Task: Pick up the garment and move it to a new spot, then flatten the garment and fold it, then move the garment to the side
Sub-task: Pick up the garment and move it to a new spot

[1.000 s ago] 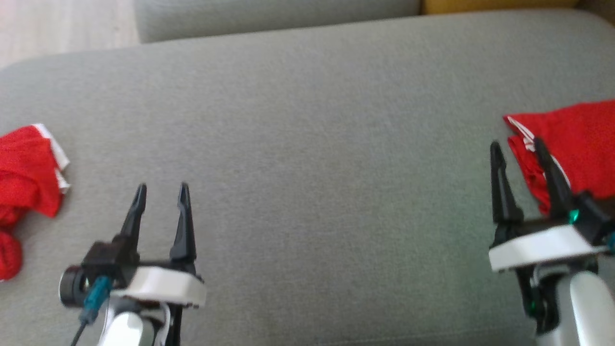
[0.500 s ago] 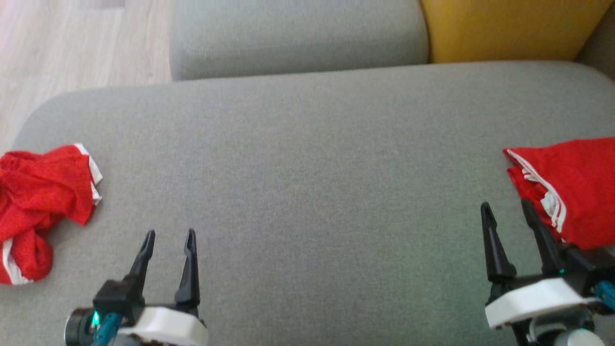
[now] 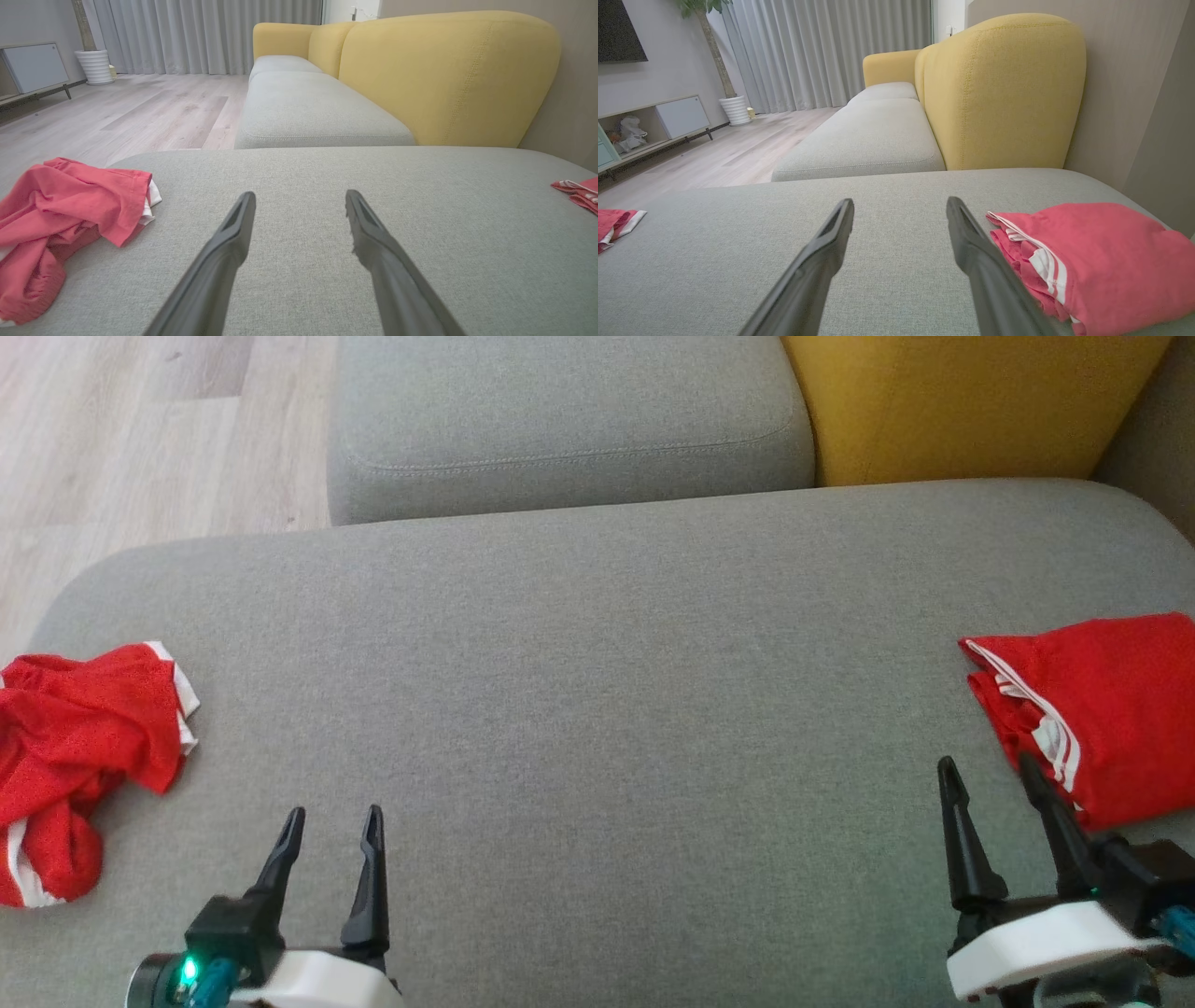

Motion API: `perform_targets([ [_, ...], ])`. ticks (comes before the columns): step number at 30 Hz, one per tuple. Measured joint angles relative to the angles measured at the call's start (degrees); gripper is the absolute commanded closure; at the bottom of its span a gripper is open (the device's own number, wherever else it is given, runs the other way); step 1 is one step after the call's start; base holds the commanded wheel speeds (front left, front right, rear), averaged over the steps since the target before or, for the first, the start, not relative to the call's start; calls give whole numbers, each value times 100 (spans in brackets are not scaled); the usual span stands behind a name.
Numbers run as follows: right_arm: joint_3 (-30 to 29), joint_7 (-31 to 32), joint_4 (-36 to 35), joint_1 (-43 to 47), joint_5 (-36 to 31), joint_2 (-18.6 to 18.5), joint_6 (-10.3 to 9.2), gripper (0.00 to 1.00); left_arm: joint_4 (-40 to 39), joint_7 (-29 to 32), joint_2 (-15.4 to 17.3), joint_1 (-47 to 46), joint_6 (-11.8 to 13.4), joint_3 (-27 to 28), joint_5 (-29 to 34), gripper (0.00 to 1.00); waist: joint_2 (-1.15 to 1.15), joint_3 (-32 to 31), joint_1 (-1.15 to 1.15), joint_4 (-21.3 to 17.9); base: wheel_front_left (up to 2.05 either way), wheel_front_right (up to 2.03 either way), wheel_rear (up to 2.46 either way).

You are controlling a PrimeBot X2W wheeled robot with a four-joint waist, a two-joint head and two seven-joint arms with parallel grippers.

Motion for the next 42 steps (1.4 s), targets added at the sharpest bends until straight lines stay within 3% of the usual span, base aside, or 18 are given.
perform_targets([
  [16, 7, -4, 42, -1, 51, 2, 0, 0, -62, 42, 36, 4, 96, -21, 0, 0, 0, -3, 0, -16, 0, 0, 0],
  [23, -52, -10, 40, 1, 99, 3, 0, 0, -74, 42, 46, -18, 112, -37, 0, 0, 0, 14, 0, 161, 0, 0, 0],
  [29, -26, -10, -38, 8, 148, 5, 0, 0, -73, 33, 40, -81, 147, -48, -33, 0, 0, -3, 0, 589, 0, 0, 0],
  [42, 123, 1, -300, 15, 142, 11, 0, 0, -92, -71, 85, -264, 197, 45, -33, 0, 0, -68, 0, 2152, 0, 0, 0],
])
